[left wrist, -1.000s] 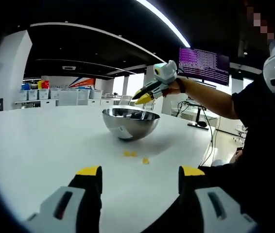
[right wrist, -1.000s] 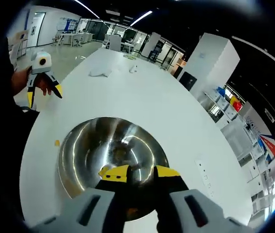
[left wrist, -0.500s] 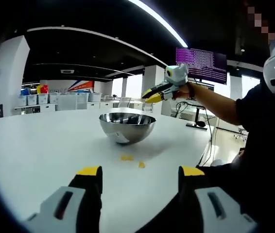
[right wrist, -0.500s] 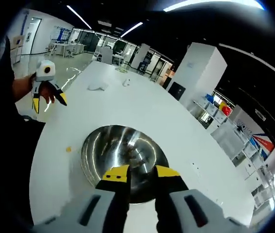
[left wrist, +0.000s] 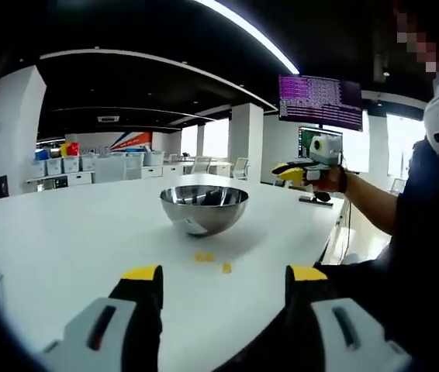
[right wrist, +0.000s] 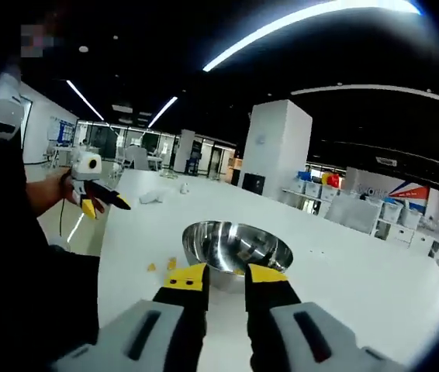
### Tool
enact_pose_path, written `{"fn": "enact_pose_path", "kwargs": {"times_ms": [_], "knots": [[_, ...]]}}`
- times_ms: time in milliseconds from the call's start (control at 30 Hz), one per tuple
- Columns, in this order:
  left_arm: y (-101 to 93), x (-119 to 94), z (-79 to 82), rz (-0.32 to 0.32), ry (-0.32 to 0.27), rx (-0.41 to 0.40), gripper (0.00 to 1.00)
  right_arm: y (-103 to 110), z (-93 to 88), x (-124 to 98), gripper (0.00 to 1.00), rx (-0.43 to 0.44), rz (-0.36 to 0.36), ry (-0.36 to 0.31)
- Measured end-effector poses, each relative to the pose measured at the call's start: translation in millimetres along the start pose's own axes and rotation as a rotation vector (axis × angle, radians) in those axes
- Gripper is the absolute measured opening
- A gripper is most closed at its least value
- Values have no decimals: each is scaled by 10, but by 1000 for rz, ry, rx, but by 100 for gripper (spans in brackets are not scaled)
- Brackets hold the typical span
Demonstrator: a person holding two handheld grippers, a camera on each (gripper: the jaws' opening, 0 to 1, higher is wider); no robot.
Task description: Pick up the QQ candy scattered on the table and place it into the stainless steel bowl on the table
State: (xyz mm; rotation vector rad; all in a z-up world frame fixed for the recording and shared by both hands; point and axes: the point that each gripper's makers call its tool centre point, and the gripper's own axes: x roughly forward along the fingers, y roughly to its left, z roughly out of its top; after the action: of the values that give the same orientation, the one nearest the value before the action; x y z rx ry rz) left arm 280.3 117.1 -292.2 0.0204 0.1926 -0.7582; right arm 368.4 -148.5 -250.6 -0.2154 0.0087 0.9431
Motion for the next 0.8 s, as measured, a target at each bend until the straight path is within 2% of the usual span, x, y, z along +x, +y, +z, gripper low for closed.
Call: {"fn": "enact_pose_path", "kwargs": {"times_ms": [200,300,433,600,800], "knots": [[-28,27,40,-1,-1,13,64,322,-329,-116,20,73,17,-31],[-66,36,33,-6,8,22,64,413,-434,-152,21,117,34,-33],[-99,27,34,-10,11,26,64,479,-476,-156,21,129,43,-28],[-70,-13,32,3,6,21,64,638,-508,-26,23,98,93,7],[-33,-50,-8,8,6,11,64,887,-548,291,23,73,141,42]]}}
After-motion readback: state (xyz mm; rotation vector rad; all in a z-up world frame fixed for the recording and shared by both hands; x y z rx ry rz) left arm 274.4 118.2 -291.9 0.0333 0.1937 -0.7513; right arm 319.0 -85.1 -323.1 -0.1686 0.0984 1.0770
